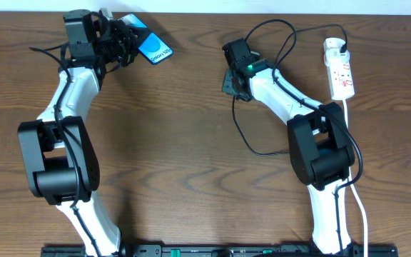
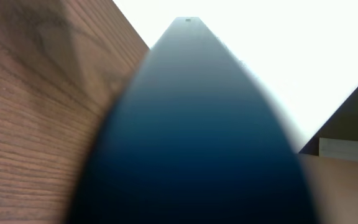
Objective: Plug charger to phone and switch on socket
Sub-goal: 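Close the right gripper on the USB-C plug's cable end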
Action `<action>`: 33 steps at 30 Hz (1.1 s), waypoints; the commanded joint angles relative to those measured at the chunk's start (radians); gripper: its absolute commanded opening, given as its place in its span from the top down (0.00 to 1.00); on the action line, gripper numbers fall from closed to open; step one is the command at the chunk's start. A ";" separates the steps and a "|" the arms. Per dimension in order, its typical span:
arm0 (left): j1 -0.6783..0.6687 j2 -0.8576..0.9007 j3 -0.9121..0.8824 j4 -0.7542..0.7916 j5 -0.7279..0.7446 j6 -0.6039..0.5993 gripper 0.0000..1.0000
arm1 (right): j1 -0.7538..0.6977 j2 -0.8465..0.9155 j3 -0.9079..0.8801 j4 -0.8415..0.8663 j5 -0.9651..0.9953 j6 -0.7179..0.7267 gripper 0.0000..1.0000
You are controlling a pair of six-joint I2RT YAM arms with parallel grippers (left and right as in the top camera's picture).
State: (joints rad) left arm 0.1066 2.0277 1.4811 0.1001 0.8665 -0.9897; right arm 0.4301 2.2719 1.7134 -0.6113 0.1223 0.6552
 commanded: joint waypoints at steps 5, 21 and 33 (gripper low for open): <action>0.002 -0.010 0.015 0.005 0.030 0.018 0.93 | -0.002 0.048 -0.007 0.000 -0.013 0.014 0.80; 0.002 -0.010 0.015 0.005 0.015 0.022 0.93 | -0.002 0.048 -0.007 0.003 -0.075 0.014 0.82; 0.002 -0.010 0.015 0.005 0.015 0.022 0.93 | -0.004 0.048 -0.007 0.004 -0.080 0.014 0.94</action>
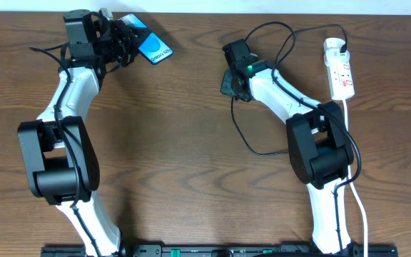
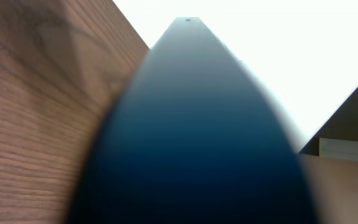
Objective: Plug charger to phone and switch on socket
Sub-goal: 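Close the right gripper on the USB-C plug's cable end, then lift the gripped plug with the right gripper and pull it back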
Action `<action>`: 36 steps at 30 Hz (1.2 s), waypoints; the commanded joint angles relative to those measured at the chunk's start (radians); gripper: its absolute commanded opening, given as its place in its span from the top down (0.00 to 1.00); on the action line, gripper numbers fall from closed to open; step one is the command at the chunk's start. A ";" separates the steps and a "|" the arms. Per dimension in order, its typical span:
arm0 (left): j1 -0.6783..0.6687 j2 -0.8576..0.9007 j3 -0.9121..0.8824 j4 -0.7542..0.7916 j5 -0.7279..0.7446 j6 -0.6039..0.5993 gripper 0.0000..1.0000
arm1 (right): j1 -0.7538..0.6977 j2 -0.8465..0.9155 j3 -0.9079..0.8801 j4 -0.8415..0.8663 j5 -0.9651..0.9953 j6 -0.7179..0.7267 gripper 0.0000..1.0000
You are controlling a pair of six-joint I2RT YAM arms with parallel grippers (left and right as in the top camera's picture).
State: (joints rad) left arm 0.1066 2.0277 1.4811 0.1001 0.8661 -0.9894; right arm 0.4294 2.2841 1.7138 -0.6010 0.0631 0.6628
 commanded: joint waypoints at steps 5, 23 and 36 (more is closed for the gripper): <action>0.002 -0.010 0.015 0.005 0.016 0.021 0.93 | -0.012 0.035 -0.008 -0.007 -0.021 0.006 0.99; 0.002 -0.010 0.015 0.004 0.016 0.022 0.93 | -0.018 0.035 -0.007 -0.007 -0.022 -0.026 0.87; 0.002 -0.010 0.015 -0.036 0.016 0.040 0.93 | -0.018 0.035 -0.007 0.005 -0.021 -0.025 0.99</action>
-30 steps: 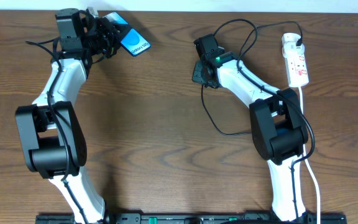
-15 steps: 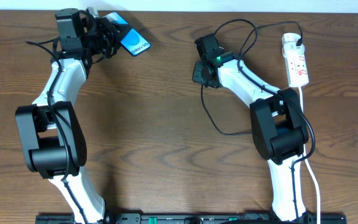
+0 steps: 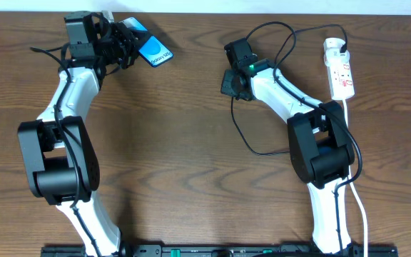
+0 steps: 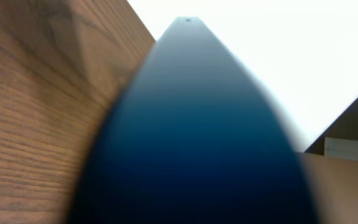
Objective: Plug charger to phone and switch on socket
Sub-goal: 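Lift the gripped plug with the right gripper and pull it back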
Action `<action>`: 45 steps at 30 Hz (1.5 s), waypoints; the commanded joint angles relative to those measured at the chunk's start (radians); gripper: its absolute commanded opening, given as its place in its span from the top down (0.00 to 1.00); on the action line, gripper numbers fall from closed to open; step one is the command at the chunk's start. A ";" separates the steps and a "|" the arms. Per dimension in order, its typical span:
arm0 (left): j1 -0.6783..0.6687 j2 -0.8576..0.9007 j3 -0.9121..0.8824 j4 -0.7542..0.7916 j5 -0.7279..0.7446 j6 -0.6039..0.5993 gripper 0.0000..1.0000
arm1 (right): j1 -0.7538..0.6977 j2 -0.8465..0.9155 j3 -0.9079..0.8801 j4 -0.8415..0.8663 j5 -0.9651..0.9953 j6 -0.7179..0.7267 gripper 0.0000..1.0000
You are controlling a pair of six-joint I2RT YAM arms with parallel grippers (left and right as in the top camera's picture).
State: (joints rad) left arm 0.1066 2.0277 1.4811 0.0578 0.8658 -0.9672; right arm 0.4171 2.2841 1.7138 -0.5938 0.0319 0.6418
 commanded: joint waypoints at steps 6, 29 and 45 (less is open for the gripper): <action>0.002 -0.010 0.015 0.007 0.016 0.018 0.93 | -0.006 0.035 -0.006 0.009 0.003 -0.041 0.99; 0.002 -0.010 0.015 0.011 0.005 0.018 0.93 | -0.077 0.031 0.066 -0.035 -0.228 -0.256 0.99; 0.002 -0.010 0.015 0.010 0.005 0.018 0.93 | -0.085 0.031 0.067 -0.034 -0.406 -0.515 0.99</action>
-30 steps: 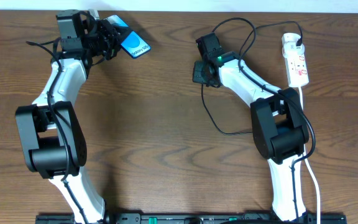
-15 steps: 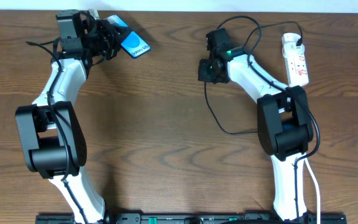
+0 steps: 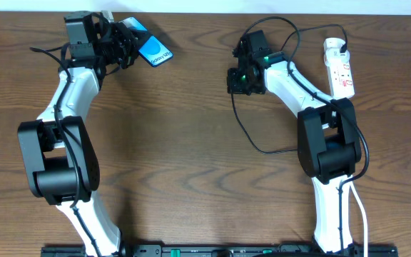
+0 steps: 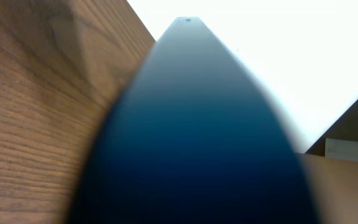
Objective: Plug charger to phone and switch on socket
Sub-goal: 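Lift the gripped plug with the right gripper and pull it back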
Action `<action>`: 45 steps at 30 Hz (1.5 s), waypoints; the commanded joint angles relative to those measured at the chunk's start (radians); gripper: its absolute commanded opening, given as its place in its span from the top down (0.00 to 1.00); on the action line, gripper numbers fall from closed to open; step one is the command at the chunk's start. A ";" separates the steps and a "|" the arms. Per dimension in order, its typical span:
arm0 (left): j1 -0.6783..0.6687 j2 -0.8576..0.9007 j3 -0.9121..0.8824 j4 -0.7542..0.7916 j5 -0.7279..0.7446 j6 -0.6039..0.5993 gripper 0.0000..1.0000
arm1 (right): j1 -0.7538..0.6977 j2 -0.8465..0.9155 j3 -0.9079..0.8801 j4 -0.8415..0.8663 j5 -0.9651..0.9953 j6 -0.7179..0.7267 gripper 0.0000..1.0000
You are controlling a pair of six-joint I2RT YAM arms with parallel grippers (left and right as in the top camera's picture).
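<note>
The blue phone (image 3: 152, 49) is held at the table's far left, tilted, with my left gripper (image 3: 128, 41) shut on it. In the left wrist view the phone's dark edge (image 4: 191, 124) fills the middle and hides the fingers. The black charger cable (image 3: 251, 138) loops from the white power strip (image 3: 340, 69) at the far right down across the table and up into my right gripper (image 3: 238, 78). That gripper appears shut on the cable's free end. The plug tip itself is hidden under the gripper. A plug sits in the strip's far end.
The wooden table (image 3: 177, 157) carries the cable's slack loop right of centre. A white lead (image 3: 355, 193) runs from the strip down the right edge past the right arm's base. Both arm bases stand near the front edge.
My right gripper has moved up and slightly right, with its wrist turned, and the cable's end and slack loop shifted with it. The left gripper and phone stayed in place.
From the oldest moment the left gripper held the phone tilted at the far left, shifting it only slightly. The right gripper stayed low on the cable end at centre right through the earlier moments. Now it sits farther back and right with the cable.
</note>
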State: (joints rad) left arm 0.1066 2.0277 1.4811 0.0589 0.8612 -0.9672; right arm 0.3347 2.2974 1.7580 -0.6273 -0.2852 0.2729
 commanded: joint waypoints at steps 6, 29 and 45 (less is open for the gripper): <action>0.002 -0.010 0.015 0.009 0.010 0.018 0.93 | -0.003 0.018 0.023 -0.006 -0.320 -0.394 0.99; 0.002 -0.010 0.015 0.009 0.009 0.018 0.93 | -0.105 0.016 0.046 -0.294 0.076 -0.375 0.99; 0.002 -0.010 0.015 0.009 0.009 0.018 0.93 | -0.055 0.003 0.148 -0.459 0.497 -0.164 0.99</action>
State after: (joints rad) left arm 0.1066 2.0277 1.4811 0.0593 0.8585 -0.9672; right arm 0.2646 2.2978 1.8839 -1.0847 0.1364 0.0696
